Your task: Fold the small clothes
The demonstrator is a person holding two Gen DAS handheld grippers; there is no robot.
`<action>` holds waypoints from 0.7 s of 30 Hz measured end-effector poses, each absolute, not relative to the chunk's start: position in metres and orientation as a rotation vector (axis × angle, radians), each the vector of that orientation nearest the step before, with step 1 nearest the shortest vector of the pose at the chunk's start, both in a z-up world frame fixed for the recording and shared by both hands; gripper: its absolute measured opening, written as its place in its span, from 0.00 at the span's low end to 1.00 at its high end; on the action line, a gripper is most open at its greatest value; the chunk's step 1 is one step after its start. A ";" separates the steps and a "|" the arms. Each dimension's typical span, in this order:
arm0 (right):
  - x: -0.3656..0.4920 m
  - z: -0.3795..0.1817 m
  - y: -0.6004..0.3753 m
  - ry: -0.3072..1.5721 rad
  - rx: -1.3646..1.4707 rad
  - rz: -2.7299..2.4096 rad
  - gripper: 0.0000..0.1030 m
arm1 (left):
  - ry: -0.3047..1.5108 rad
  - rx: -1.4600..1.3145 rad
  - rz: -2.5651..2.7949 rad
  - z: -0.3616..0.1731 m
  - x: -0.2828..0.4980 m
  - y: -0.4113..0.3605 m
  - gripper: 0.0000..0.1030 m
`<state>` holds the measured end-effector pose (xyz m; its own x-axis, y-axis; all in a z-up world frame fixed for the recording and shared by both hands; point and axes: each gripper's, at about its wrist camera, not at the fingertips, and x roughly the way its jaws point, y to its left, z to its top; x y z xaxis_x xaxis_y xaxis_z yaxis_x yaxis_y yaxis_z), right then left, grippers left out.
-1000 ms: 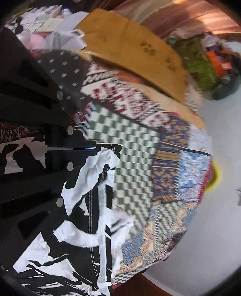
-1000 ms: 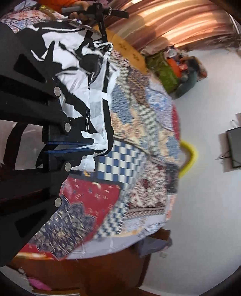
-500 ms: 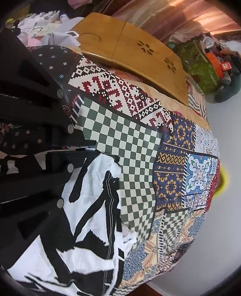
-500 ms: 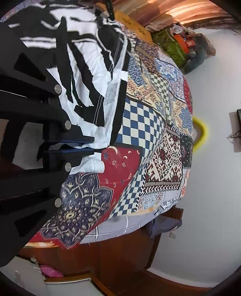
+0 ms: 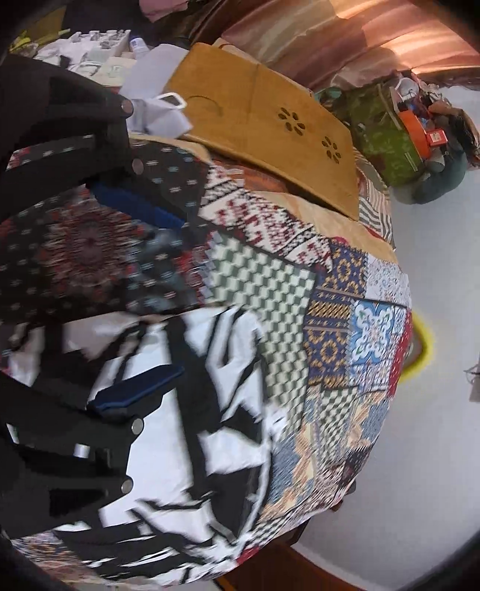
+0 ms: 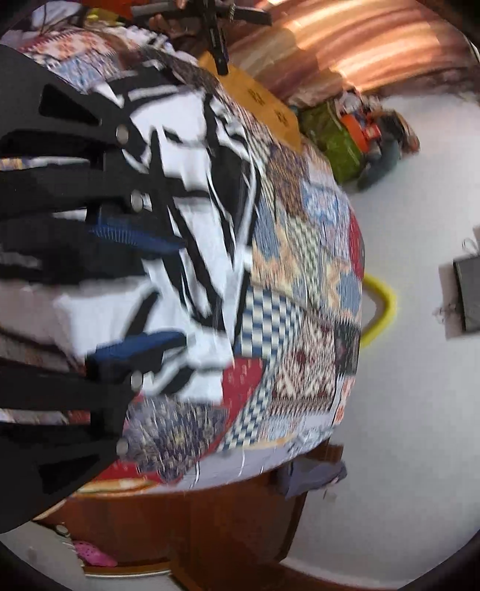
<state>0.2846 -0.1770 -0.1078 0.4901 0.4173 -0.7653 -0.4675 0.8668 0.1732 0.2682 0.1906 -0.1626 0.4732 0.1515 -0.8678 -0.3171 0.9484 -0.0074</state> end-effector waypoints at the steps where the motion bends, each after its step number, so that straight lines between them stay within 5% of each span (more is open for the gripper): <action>1: 0.277 -0.106 -0.170 0.905 -0.070 0.554 0.56 | 1.048 -0.175 0.280 -0.163 0.261 0.185 0.75; 4: 0.256 -0.108 -0.144 0.900 -0.106 0.624 0.59 | 1.071 -0.208 0.248 -0.167 0.240 0.171 0.81; 21: 0.220 -0.183 -0.030 1.097 -0.269 0.749 0.61 | 1.257 -0.576 0.084 -0.227 0.195 0.133 0.81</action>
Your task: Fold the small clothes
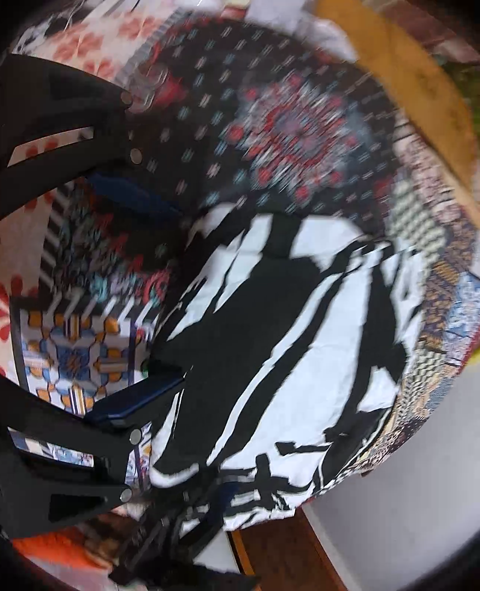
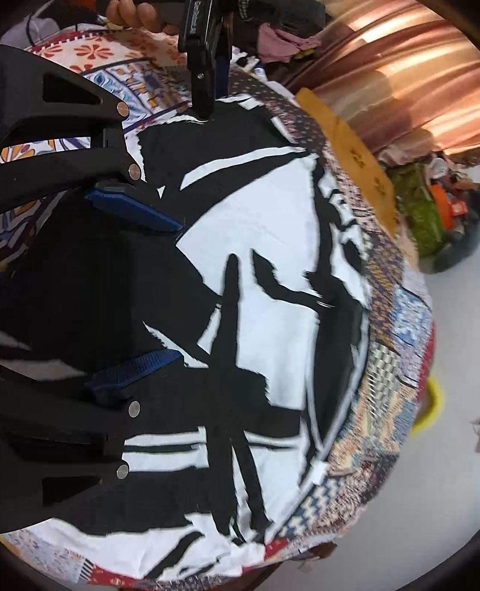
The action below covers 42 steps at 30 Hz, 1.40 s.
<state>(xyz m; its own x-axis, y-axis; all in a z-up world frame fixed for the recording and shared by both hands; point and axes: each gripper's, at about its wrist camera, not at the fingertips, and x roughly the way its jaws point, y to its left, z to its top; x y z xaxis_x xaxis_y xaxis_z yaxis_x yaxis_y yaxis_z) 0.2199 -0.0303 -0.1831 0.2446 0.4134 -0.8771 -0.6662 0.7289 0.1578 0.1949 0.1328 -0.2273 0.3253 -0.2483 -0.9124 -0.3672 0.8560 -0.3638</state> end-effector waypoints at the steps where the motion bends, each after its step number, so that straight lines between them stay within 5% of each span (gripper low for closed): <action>1: 0.217 -0.186 -0.029 1.101 -0.281 0.750 0.61 | 1.251 -0.586 0.087 -0.228 0.196 0.132 0.82; 11: 0.214 -0.190 -0.034 1.111 -0.266 0.772 0.62 | 1.146 -0.797 0.049 -0.242 0.245 0.144 0.80; 14: 0.214 -0.191 -0.035 1.112 -0.256 0.775 0.63 | 1.117 -0.783 0.097 -0.241 0.256 0.147 0.59; 17: 0.214 -0.190 -0.036 1.114 -0.245 0.775 0.63 | 1.111 -0.739 0.122 -0.239 0.261 0.149 0.27; 20: 0.212 -0.185 -0.044 1.107 -0.206 0.783 0.63 | 1.074 -0.693 0.129 -0.227 0.252 0.149 0.19; 32: 0.205 -0.166 -0.130 1.076 -0.136 0.660 0.63 | 0.826 -0.177 0.392 -0.114 0.226 0.142 0.17; 42: 0.202 -0.192 -0.129 1.132 -0.100 0.673 0.65 | 0.711 -0.046 0.163 -0.058 0.267 0.044 0.12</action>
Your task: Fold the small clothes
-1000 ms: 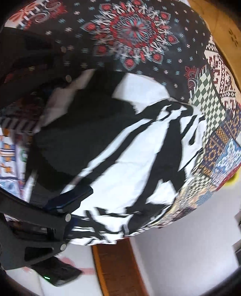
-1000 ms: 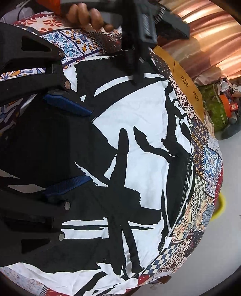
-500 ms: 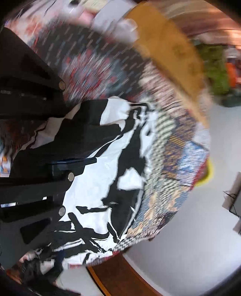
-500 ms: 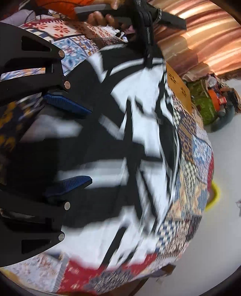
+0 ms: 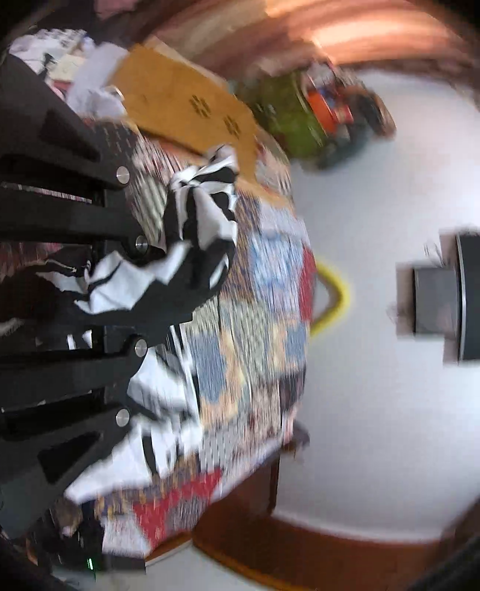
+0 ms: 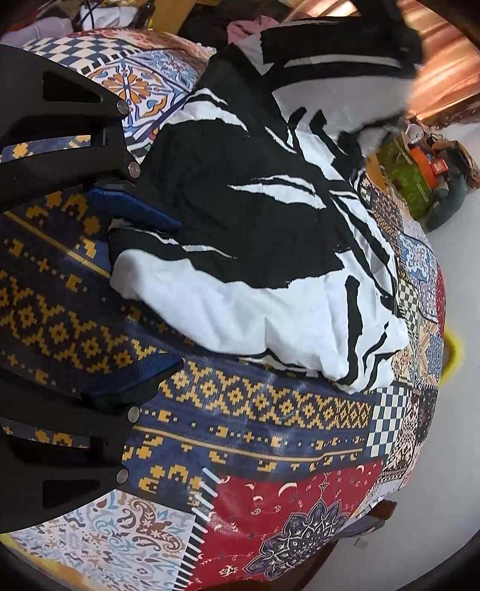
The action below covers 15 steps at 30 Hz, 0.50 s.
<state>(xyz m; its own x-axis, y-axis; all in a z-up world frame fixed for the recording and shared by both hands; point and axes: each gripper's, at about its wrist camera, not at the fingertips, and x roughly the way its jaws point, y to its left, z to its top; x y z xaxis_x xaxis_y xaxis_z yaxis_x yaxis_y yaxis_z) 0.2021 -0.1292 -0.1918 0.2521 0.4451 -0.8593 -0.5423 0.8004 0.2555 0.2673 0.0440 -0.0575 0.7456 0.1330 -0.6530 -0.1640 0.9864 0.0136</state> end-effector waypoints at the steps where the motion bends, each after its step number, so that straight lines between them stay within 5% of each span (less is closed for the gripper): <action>1: 0.202 -0.192 -0.129 1.132 -0.090 0.679 0.65 | 0.711 -0.045 0.112 -0.055 0.272 0.029 0.12; 15: 0.205 -0.192 -0.134 1.129 -0.054 0.697 0.65 | 0.945 -0.118 -0.269 -0.110 0.298 -0.065 0.10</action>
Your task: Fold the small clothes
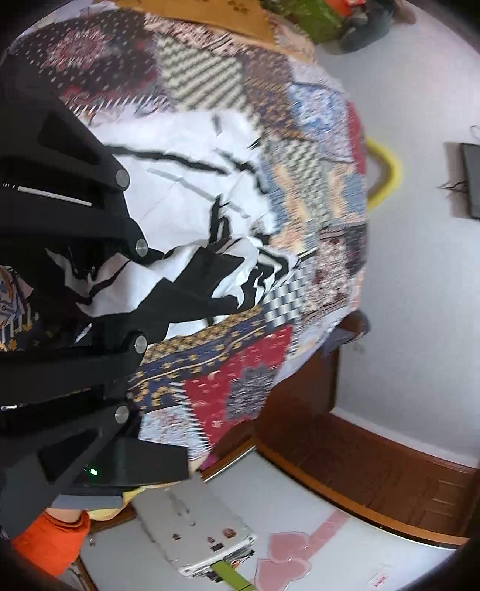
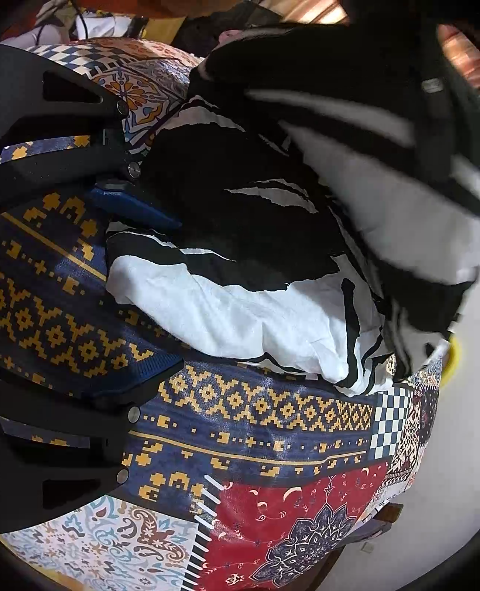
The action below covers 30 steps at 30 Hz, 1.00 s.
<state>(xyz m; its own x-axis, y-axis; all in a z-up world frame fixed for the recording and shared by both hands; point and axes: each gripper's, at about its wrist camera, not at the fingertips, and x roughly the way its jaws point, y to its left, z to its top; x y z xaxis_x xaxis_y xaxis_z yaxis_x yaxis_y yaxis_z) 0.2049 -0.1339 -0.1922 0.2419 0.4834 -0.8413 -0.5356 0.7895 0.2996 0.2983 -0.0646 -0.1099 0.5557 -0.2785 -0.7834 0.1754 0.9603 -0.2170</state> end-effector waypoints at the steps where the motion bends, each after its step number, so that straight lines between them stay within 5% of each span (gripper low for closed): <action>1: 0.205 -0.192 -0.134 1.129 -0.053 0.696 0.65 | 0.963 -0.120 -0.279 -0.114 0.298 -0.066 0.10; 4: 0.205 -0.191 -0.135 1.125 -0.053 0.690 0.64 | 0.972 -0.076 -0.276 -0.118 0.291 -0.074 0.14; 9: 0.203 -0.181 -0.146 1.105 -0.043 0.663 0.64 | 0.928 -0.052 -0.306 -0.100 0.279 -0.078 0.53; 17: 0.200 -0.139 -0.182 1.007 -0.044 0.585 0.64 | 0.833 -0.052 -0.217 -0.075 0.267 -0.049 0.72; 30: 0.206 -0.108 -0.142 0.908 -0.056 0.649 0.64 | 1.127 -0.035 -0.100 -0.186 0.269 -0.006 0.72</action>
<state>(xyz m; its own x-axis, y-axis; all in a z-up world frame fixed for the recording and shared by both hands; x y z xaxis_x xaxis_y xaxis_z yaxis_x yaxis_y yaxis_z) 0.2058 -0.1424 -0.1078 0.4396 0.4991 -0.7468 -0.5448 0.8092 0.2200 0.2688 -0.0055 -0.1864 0.4259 -0.0974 -0.8995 0.0622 0.9950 -0.0783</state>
